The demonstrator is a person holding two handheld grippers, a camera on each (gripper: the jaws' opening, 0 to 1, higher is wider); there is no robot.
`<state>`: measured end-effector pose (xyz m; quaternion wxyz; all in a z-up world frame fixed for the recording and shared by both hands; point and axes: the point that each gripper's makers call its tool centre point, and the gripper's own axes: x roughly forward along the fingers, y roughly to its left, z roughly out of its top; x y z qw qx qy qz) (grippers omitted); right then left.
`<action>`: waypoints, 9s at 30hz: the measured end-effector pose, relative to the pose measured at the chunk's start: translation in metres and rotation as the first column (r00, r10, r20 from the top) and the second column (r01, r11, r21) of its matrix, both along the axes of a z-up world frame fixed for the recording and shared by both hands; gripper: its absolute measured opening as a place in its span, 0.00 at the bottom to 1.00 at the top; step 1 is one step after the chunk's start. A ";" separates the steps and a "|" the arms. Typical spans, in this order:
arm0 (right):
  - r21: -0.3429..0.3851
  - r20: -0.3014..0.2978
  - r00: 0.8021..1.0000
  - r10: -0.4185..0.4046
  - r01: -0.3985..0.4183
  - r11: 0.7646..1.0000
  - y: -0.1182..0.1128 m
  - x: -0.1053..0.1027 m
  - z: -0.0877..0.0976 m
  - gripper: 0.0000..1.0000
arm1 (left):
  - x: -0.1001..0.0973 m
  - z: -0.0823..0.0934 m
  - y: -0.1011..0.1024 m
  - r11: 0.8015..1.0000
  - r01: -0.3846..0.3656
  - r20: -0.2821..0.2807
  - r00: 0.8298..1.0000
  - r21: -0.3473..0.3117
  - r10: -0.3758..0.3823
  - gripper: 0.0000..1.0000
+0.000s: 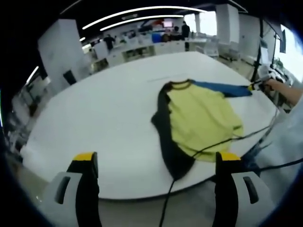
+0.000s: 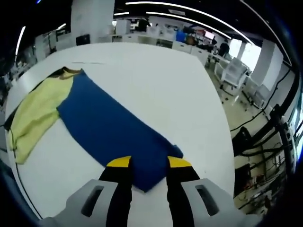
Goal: Fold the garment on the visible template until the final outline fits inside the template.
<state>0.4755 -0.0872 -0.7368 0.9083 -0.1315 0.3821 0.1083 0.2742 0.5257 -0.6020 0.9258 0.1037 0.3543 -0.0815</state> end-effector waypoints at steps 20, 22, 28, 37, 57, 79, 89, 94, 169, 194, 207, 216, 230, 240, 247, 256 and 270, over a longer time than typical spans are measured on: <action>0.000 0.057 0.995 0.088 -0.088 0.996 0.054 -0.026 0.017 0.45 | 0.000 -0.007 0.010 0.999 0.039 -0.003 0.999 -0.015 -0.039 0.99; -0.004 0.064 0.993 0.095 -0.095 0.995 0.059 -0.028 0.019 0.47 | 0.000 -0.008 0.011 0.999 0.044 -0.009 0.999 -0.014 -0.044 0.99; -0.004 0.078 0.991 0.113 -0.113 0.994 0.075 -0.034 0.027 0.52 | 0.001 -0.006 0.012 0.998 0.057 -0.005 0.998 -0.016 -0.057 0.99; -0.035 0.112 0.981 0.160 -0.157 0.987 0.095 -0.038 0.038 0.64 | 0.003 -0.008 0.017 0.998 0.067 -0.002 0.998 -0.022 -0.067 0.99; -0.036 0.123 0.965 0.233 -0.230 0.973 0.126 -0.047 0.051 0.82 | 0.015 -0.012 0.012 0.994 0.108 -0.009 0.994 -0.027 -0.108 0.99; 0.036 0.158 0.955 0.252 -0.260 0.965 0.168 -0.067 0.076 1.00 | 0.019 -0.021 0.010 0.992 0.120 -0.031 0.992 -0.041 -0.121 0.99; 0.038 0.212 0.933 0.291 -0.306 0.951 0.192 -0.072 0.105 1.00 | 0.018 -0.021 0.012 0.992 0.118 -0.036 0.992 -0.040 -0.119 0.99; 0.040 0.206 0.927 0.312 -0.327 0.944 0.202 -0.080 0.112 1.00 | 0.018 -0.021 0.011 0.992 0.119 -0.034 0.992 -0.042 -0.120 0.99; 0.101 0.192 0.913 0.359 -0.382 0.918 0.230 -0.138 0.132 1.00 | 0.010 -0.070 -0.006 0.969 0.130 -0.238 0.955 -0.209 -0.179 0.41; 0.114 0.199 0.917 0.347 -0.373 0.921 0.222 -0.131 0.135 1.00 | 0.011 -0.122 -0.008 0.965 0.034 -0.379 0.916 -0.261 -0.135 0.21; 0.127 0.192 0.925 0.327 -0.354 0.926 0.216 -0.136 0.128 1.00 | 0.003 -0.148 -0.007 0.954 -0.035 -0.449 0.887 -0.297 -0.108 0.15; 0.115 0.190 0.925 0.329 -0.354 0.928 0.215 -0.138 0.128 1.00 | 0.000 -0.157 -0.010 0.947 -0.078 -0.465 0.882 -0.312 -0.081 0.15; 0.109 0.198 0.919 0.341 -0.366 0.924 0.221 -0.135 0.133 1.00 | 0.001 -0.160 -0.015 0.945 -0.067 -0.469 0.878 -0.319 -0.096 0.12; 0.103 0.191 0.919 0.344 -0.367 0.924 0.220 -0.137 0.131 1.00 | 0.004 -0.164 -0.020 0.980 0.052 -0.470 0.872 -0.190 -0.137 0.07; 0.101 0.195 0.914 0.355 -0.379 0.920 0.223 -0.137 0.132 1.00 | 0.005 -0.165 -0.018 0.986 0.094 -0.466 0.873 -0.136 -0.147 0.04; 0.104 0.193 0.912 0.362 -0.385 0.917 0.227 -0.137 0.129 1.00 | 0.007 -0.168 -0.017 0.986 0.130 -0.454 0.876 -0.104 -0.164 0.00; 0.104 0.184 0.913 0.364 -0.386 0.917 0.223 -0.139 0.124 1.00 | 0.007 -0.169 -0.014 0.988 0.064 -0.428 0.896 -0.141 -0.118 0.00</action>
